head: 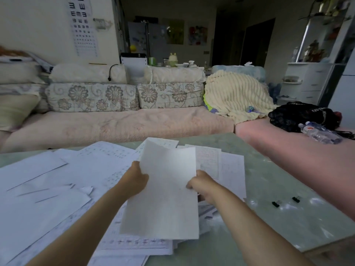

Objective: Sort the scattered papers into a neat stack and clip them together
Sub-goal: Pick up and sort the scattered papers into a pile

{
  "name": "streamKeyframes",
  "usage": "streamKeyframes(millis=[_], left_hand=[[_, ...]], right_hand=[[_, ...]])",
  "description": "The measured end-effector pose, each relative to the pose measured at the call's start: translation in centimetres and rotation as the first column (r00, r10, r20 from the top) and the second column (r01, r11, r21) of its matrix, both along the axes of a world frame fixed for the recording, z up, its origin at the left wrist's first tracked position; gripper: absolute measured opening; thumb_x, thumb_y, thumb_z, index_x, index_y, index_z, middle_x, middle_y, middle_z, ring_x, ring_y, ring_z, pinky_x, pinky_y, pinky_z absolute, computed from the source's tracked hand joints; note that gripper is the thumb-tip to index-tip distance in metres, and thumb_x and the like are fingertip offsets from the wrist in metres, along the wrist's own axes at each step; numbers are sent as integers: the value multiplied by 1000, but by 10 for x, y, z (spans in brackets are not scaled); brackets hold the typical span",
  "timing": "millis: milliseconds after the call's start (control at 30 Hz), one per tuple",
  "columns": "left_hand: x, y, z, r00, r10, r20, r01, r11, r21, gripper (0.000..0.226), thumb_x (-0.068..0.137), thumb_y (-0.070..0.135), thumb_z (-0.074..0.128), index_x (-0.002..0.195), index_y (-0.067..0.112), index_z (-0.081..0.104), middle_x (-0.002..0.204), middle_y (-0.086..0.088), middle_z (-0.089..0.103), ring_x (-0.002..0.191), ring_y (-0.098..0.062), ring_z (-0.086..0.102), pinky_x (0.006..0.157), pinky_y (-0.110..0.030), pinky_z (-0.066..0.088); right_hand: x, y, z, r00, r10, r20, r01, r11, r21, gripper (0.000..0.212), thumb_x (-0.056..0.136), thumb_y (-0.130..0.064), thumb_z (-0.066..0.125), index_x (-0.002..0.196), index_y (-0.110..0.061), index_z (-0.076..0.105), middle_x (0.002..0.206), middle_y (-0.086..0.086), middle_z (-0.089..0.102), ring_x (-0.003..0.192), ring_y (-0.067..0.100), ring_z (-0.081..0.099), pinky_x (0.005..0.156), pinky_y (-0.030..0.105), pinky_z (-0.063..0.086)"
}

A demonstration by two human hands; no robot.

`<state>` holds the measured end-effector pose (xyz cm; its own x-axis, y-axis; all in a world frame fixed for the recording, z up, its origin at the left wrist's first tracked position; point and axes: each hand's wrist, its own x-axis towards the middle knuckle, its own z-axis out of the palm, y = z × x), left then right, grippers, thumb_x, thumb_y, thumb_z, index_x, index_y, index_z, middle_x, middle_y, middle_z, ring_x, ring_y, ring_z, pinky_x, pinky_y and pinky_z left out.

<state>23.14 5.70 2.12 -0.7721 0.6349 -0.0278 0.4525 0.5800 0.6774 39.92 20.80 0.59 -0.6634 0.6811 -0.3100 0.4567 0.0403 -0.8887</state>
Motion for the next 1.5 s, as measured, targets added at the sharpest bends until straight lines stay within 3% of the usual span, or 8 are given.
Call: streamKeyframes(millis=[267, 400, 733, 833, 867, 1067, 1400, 1500], left_hand=[[-43, -66, -61, 979, 49, -198, -117, 929, -350, 33, 91, 16, 49, 122, 5, 45, 125, -14, 53, 117, -32, 50, 91, -32, 41], [-47, -70, -71, 978, 32, -205, -116, 903, -413, 37, 92, 20, 47, 125, 5, 43, 127, -15, 43, 120, -32, 40, 94, -36, 38], [-46, -53, -54, 971, 46, -236, -125, 935, -332, 51, 93, 28, 49, 138, 9, 36, 136, -15, 41, 127, -33, 35, 99, -42, 38], [-36, -28, -44, 974, 2, -225, -43, 983, -177, 56, 93, 30, 52, 144, 14, 34, 140, -12, 42, 131, -32, 33, 104, -44, 37], [-31, -16, -41, 975, -24, -219, -6, 991, -135, 57, 92, 30, 53, 144, 15, 35, 140, -11, 44, 131, -31, 34, 106, -45, 37], [12, 70, -35, 940, -228, -256, 220, 974, -56, 55, 92, 32, 57, 142, 17, 40, 136, -7, 50, 127, -26, 41, 106, -40, 37], [76, 205, -63, 800, -538, -264, 416, 816, -402, 88, 83, 67, 55, 151, 20, 25, 160, -6, 18, 147, -28, 14, 119, -46, 18], [78, 220, -76, 785, -571, -241, 408, 769, -492, 105, 75, 81, 49, 154, 20, 15, 163, -7, 3, 150, -27, 0, 121, -47, 5]], right_hand=[[-52, -53, -38, 963, 52, 263, -111, 970, 216, 13, 74, -7, 59, 82, -12, 51, 85, 4, 59, 76, 20, 57, 58, 22, 39], [-64, -58, -46, 912, 10, 409, -167, 922, 350, 38, 70, -21, 62, 106, -7, 59, 118, 14, 58, 102, 29, 62, 78, 27, 52], [-47, -35, -36, 964, 50, 262, -123, 955, 268, 25, 81, -13, 57, 76, -23, 34, 69, 9, 53, 53, 21, 50, 48, 23, 36], [-32, -8, -27, 979, -4, 202, -75, 921, 382, 17, 84, -11, 54, 89, 0, 67, 122, 8, 53, 63, 16, 45, 57, 23, 31], [-26, 2, -23, 981, -22, 192, -58, 914, 402, 20, 87, -11, 54, 97, -7, 70, 95, 10, 69, 68, 15, 50, 61, 22, 34], [26, 77, -17, 957, -262, 127, 191, 894, 405, 45, 88, -16, 55, 133, -15, 62, 141, 2, 58, 130, 24, 52, 108, 33, 41], [71, 187, -48, 757, -653, 23, 644, 752, 142, 16, 62, -20, 61, 74, -10, 60, 92, 12, 64, 86, 30, 57, 76, 34, 45], [68, 195, -42, 773, -633, -44, 631, 774, -60, 11, 79, -7, 67, 88, -3, 61, 92, 14, 61, 86, 29, 57, 70, 33, 46]])
